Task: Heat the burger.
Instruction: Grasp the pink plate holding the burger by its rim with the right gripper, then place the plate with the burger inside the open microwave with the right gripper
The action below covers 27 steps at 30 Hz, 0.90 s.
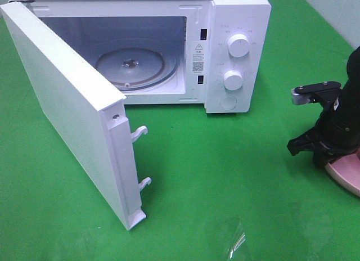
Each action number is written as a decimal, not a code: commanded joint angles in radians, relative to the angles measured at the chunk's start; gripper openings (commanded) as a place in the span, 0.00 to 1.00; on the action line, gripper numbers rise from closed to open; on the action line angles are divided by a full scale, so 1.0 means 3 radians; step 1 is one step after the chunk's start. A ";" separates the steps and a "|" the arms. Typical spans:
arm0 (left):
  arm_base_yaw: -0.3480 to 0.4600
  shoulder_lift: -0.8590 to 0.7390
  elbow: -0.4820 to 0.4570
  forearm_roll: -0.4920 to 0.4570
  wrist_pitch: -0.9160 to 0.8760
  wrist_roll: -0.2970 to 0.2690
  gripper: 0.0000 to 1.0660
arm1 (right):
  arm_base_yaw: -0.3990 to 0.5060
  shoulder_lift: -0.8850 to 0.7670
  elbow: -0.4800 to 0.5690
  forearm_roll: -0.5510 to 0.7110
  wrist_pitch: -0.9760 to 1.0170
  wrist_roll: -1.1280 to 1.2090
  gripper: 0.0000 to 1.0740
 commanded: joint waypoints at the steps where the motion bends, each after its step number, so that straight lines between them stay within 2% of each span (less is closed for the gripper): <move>1: 0.0013 -0.0050 0.0000 -0.0027 -0.0010 -0.0013 0.94 | -0.0007 -0.0003 0.0057 -0.0047 0.0097 0.0073 0.00; 8: 0.0013 -0.0050 0.0000 -0.0027 -0.0010 -0.0013 0.94 | 0.0000 -0.0107 0.0073 -0.0357 0.0227 0.0420 0.00; 9: 0.0013 -0.0050 0.0000 -0.0027 -0.0010 -0.0013 0.94 | 0.0073 -0.0133 0.0073 -0.0530 0.0270 0.0583 0.00; 18: 0.0013 -0.0050 0.0000 -0.0027 -0.0010 -0.0013 0.94 | 0.0250 -0.0163 0.0073 -0.0727 0.0393 0.0773 0.00; 22: 0.0013 -0.0050 0.0000 -0.0027 -0.0010 -0.0013 0.94 | 0.0410 -0.0167 0.0073 -0.0973 0.0557 0.1023 0.00; 27: 0.0013 -0.0050 0.0000 -0.0027 -0.0010 -0.0013 0.94 | 0.0500 -0.0190 0.0073 -0.1023 0.0633 0.1073 0.00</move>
